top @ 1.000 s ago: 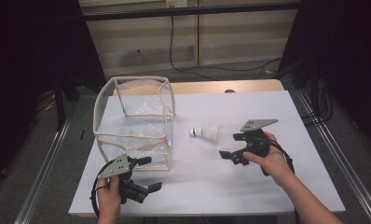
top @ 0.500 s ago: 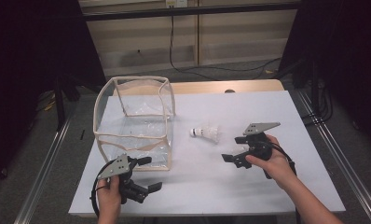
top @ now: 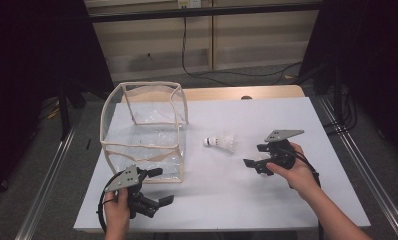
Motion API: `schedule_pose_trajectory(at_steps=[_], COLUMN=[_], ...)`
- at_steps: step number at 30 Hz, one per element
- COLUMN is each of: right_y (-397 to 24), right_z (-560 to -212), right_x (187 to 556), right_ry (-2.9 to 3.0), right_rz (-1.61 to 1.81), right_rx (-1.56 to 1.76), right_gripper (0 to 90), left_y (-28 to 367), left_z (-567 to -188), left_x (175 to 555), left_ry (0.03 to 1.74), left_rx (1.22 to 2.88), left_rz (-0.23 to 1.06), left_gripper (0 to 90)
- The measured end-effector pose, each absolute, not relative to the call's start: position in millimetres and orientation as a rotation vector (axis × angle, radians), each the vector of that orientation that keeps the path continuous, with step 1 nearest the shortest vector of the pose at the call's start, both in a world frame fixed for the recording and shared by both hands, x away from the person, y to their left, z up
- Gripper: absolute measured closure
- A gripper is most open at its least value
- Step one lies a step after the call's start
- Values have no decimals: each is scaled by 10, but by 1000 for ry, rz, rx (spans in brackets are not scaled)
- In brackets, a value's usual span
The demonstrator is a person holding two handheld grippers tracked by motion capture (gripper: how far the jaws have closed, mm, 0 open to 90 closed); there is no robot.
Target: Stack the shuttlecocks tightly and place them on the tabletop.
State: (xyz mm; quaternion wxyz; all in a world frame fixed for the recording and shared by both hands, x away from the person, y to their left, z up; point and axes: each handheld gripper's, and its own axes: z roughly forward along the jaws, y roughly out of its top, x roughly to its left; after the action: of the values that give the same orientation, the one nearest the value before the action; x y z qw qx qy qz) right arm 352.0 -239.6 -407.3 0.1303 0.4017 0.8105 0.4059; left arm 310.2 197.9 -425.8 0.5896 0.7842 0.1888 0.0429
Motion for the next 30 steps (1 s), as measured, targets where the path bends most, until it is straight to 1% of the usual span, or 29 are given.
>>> schedule_pose_trajectory(at_steps=[14,26,30], right_y=[-2425,-2527,-2567], right_z=[-4175,-4193,-4179], right_x=[3558,3590,3594], right_ry=[2363,2327,2311], right_rz=[1020,965,965], right_rx=[1135,1158,1161], right_gripper=[452,577,638], left_y=[1974,1980,1977], left_z=[-4262,-4259,-4258], left_x=[3105,3105,3104], left_ry=[441,439,439], left_rx=[1824,1823,1826], left_rz=[98,99,99], left_gripper=[20,20,20])
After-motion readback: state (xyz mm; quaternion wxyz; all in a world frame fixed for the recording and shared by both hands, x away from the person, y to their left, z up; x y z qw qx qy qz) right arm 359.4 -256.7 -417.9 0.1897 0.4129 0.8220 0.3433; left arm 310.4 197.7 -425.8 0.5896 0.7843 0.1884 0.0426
